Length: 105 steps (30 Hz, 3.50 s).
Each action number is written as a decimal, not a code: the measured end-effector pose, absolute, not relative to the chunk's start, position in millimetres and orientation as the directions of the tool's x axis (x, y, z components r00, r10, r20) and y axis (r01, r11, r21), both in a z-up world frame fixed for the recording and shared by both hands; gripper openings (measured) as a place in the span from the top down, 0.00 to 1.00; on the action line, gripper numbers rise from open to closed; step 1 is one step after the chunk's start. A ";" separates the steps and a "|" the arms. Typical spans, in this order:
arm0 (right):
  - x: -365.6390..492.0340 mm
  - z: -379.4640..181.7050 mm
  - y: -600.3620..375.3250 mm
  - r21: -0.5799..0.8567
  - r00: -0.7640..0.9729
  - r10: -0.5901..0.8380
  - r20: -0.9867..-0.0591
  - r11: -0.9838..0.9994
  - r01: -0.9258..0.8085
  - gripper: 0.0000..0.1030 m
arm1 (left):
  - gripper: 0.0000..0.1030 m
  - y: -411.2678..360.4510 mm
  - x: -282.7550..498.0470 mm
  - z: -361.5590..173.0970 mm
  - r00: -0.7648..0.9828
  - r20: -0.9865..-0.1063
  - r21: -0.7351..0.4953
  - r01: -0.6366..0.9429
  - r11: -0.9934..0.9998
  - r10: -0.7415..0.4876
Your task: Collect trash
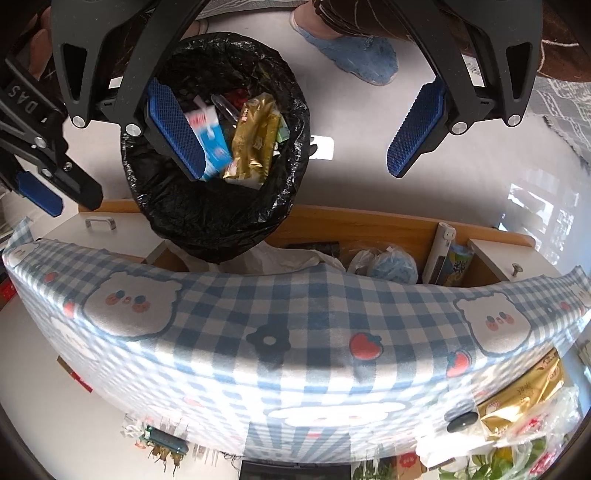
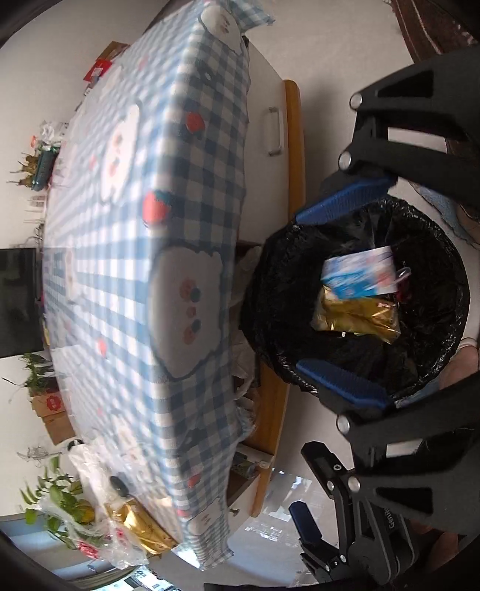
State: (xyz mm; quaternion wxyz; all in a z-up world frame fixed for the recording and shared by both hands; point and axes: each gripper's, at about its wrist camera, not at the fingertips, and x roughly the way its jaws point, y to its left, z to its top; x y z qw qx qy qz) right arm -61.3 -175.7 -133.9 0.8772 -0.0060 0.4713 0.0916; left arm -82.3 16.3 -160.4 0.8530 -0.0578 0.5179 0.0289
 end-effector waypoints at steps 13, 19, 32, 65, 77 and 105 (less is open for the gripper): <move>-128.2 -55.4 -215.4 0.029 0.655 0.120 -0.746 0.989 -0.148 0.08 | 0.06 -10.0 -130.5 -78.5 0.580 -0.811 -0.107 -0.023 0.994 -0.074; -163.9 -33.3 -224.0 0.030 0.699 0.106 -0.708 0.992 -0.120 0.08 | 0.06 -24.8 -166.2 -47.6 0.633 -0.769 -0.099 0.018 0.995 -0.088; -180.5 -23.6 -222.6 0.027 0.722 0.115 -0.682 0.991 -0.132 0.08 | 0.06 -23.7 -189.9 -37.9 0.655 -0.751 -0.092 0.016 0.996 -0.080; -173.6 -31.7 -223.2 0.023 0.708 0.109 -0.698 0.991 -0.130 0.08 | 0.06 -24.9 -184.9 -44.1 0.649 -0.757 -0.084 0.021 0.996 -0.077; -173.4 -32.3 -222.8 0.024 0.707 0.110 -0.698 0.991 -0.130 0.08 | 0.06 -26.5 -184.1 -42.2 0.653 -0.754 -0.085 0.017 0.996 -0.076; -173.4 -32.9 -223.4 0.024 0.706 0.109 -0.700 0.991 -0.130 0.08 | 0.06 -29.3 -186.0 -42.4 0.664 -0.745 -0.067 0.008 0.998 -0.055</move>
